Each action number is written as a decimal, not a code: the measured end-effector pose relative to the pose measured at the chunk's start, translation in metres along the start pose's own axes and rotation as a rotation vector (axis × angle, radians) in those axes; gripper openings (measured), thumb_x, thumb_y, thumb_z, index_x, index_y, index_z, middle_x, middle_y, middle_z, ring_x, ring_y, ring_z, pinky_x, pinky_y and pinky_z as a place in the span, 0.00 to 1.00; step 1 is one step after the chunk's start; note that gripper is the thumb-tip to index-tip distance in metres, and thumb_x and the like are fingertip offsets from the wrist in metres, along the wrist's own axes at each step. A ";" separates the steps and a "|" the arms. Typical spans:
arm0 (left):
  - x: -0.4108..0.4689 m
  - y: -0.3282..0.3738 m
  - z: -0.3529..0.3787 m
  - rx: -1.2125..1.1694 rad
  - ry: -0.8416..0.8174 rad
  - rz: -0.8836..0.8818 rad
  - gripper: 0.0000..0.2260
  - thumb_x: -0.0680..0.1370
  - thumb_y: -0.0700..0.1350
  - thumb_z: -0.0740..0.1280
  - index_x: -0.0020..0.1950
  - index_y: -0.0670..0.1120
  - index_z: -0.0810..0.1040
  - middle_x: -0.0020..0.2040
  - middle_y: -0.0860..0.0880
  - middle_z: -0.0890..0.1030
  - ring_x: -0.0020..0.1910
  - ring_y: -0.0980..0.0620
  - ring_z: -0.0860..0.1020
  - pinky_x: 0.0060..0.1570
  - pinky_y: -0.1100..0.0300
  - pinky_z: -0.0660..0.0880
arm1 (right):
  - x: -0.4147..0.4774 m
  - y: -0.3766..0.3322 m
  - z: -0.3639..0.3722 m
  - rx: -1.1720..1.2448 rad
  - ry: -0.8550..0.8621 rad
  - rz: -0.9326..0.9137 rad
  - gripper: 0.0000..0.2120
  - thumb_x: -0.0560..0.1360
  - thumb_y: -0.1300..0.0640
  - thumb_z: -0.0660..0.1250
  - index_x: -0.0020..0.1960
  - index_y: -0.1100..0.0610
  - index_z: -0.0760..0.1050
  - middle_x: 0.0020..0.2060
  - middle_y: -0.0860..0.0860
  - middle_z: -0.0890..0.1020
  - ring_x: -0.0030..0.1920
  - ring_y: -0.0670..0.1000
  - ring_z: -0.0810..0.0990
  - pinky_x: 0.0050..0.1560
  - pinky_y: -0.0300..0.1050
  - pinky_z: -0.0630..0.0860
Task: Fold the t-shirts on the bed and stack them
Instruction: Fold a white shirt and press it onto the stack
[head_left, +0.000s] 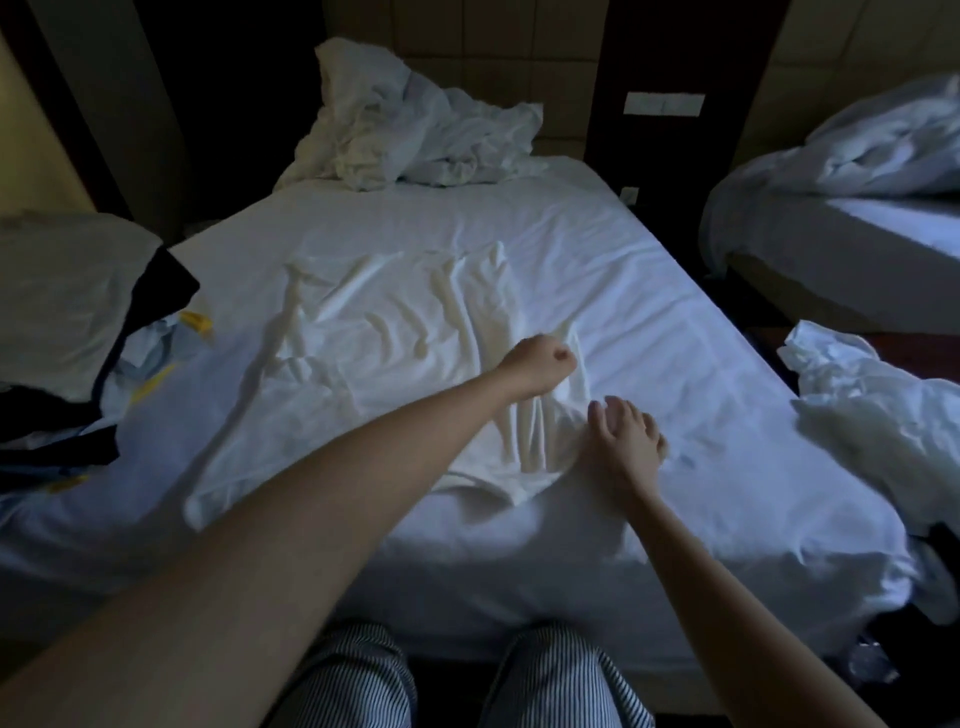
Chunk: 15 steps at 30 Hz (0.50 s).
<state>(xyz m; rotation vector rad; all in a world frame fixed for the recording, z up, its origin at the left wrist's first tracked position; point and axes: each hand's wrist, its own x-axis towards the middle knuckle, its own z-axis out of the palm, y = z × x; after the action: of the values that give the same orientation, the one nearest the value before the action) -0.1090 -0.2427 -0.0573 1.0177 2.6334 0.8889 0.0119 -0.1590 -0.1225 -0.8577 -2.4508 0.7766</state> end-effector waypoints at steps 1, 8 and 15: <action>0.006 -0.003 0.014 0.072 0.016 -0.009 0.15 0.78 0.52 0.59 0.56 0.46 0.79 0.58 0.44 0.80 0.57 0.45 0.76 0.56 0.56 0.70 | 0.009 -0.002 0.001 -0.035 -0.026 0.038 0.19 0.79 0.44 0.54 0.62 0.51 0.74 0.66 0.49 0.71 0.70 0.55 0.60 0.68 0.51 0.52; -0.009 -0.041 0.062 -0.185 0.359 0.060 0.29 0.75 0.55 0.51 0.72 0.43 0.68 0.69 0.43 0.72 0.68 0.48 0.70 0.68 0.57 0.64 | 0.026 0.002 0.018 0.135 0.252 0.078 0.15 0.71 0.45 0.58 0.43 0.53 0.79 0.50 0.51 0.80 0.61 0.55 0.70 0.60 0.48 0.56; -0.007 -0.032 0.070 0.443 0.088 0.037 0.34 0.73 0.62 0.38 0.76 0.54 0.60 0.78 0.51 0.56 0.76 0.52 0.53 0.73 0.55 0.48 | 0.005 0.013 0.017 0.155 0.412 0.323 0.21 0.67 0.51 0.52 0.49 0.62 0.76 0.55 0.60 0.78 0.70 0.59 0.62 0.68 0.49 0.46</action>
<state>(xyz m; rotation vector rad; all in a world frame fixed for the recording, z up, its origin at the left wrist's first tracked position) -0.0963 -0.2332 -0.1329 1.1439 2.9699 0.3633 0.0045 -0.1535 -0.1423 -1.2325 -1.8937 0.7930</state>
